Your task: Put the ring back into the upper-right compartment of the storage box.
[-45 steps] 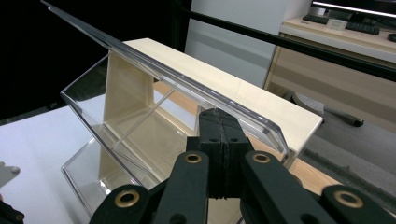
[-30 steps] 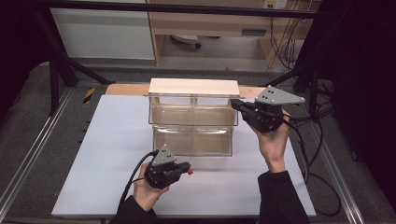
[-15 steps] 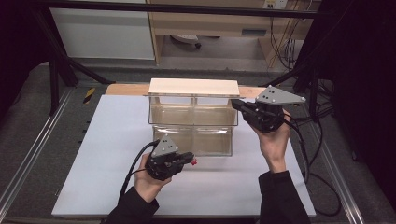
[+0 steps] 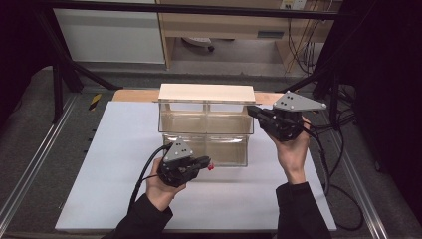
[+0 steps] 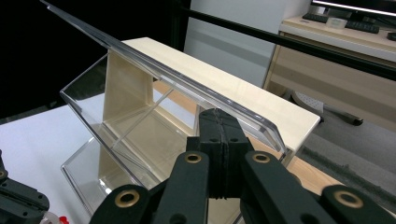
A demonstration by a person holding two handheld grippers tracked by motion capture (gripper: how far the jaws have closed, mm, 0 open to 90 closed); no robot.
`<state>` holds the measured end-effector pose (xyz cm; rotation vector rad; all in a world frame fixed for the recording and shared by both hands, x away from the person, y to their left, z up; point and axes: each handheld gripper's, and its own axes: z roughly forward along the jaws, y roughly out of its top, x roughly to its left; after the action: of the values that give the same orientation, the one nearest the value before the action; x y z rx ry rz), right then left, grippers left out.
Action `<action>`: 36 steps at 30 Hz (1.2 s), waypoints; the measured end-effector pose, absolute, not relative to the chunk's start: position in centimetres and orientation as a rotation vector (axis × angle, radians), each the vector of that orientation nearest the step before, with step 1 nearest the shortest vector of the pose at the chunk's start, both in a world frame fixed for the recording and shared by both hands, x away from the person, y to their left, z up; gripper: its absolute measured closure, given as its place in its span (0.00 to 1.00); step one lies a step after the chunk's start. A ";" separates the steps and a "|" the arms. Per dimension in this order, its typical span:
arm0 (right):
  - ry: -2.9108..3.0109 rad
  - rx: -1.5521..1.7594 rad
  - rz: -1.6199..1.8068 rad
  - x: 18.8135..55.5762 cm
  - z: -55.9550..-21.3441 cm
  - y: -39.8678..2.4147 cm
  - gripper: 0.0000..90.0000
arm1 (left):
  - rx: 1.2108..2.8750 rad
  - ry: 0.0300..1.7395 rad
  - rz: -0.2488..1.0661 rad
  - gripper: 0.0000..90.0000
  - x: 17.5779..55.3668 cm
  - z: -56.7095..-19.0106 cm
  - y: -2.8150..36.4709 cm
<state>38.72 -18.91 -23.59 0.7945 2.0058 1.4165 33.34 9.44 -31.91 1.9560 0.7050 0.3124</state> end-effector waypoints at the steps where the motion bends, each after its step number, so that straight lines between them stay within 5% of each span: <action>1: 2.006 0.794 1.416 38.7 -23.6 -18.9 1.00 | 1.953 0.705 0.313 0.96 33.4 -31.8 9.4; 36: 2.005 0.791 1.416 38.7 -23.5 -18.9 1.00 | 1.895 0.686 0.377 0.96 36.0 -27.7 6.6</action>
<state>38.75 -18.88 -23.47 0.7914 2.0046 1.4160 35.95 6.64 -27.68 1.8949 0.6860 0.3766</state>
